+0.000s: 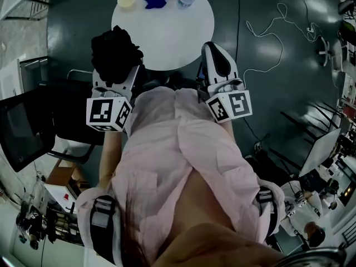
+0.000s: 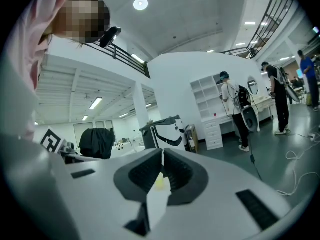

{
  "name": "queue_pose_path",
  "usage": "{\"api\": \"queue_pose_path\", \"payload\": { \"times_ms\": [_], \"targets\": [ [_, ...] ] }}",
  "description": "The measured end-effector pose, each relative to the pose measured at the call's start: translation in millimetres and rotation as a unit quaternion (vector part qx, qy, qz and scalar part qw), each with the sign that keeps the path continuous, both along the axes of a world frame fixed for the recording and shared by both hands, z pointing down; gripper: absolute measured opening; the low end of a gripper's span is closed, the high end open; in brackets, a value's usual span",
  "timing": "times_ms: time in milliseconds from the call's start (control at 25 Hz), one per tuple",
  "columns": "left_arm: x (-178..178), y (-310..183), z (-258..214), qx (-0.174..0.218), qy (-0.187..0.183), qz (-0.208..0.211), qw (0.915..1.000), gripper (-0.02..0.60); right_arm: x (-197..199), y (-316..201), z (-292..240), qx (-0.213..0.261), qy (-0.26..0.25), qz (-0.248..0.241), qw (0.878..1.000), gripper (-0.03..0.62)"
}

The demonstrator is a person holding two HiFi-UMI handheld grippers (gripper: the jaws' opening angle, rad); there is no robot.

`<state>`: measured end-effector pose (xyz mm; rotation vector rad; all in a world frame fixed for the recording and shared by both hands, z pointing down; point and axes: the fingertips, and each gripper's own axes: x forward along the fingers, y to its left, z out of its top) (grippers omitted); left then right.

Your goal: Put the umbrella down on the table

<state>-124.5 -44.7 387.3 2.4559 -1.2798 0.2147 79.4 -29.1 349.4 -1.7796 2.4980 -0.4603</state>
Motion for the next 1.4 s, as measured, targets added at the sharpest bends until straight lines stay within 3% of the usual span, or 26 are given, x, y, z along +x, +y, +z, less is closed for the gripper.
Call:
{"api": "queue_pose_path", "payload": {
  "times_ms": [280,840,1120,1400],
  "targets": [
    [2,-26,11,-0.018,-0.004,0.009,0.9998,0.321,13,-22,10,-0.022,0.005,0.027,0.999,0.032],
    [16,-34,20,-0.058,-0.027,-0.030,0.9975,0.321,34,-54,7,-0.026,0.006,-0.002,1.000,0.032],
    [38,-52,65,-0.115,-0.043,0.002,0.9924,0.319,43,-62,14,-0.032,-0.001,-0.009,0.999,0.032],
    [74,-82,131,-0.167,-0.087,0.052,0.9808,0.319,67,-67,19,-0.043,-0.002,0.003,0.999,0.032]
  ]
}}
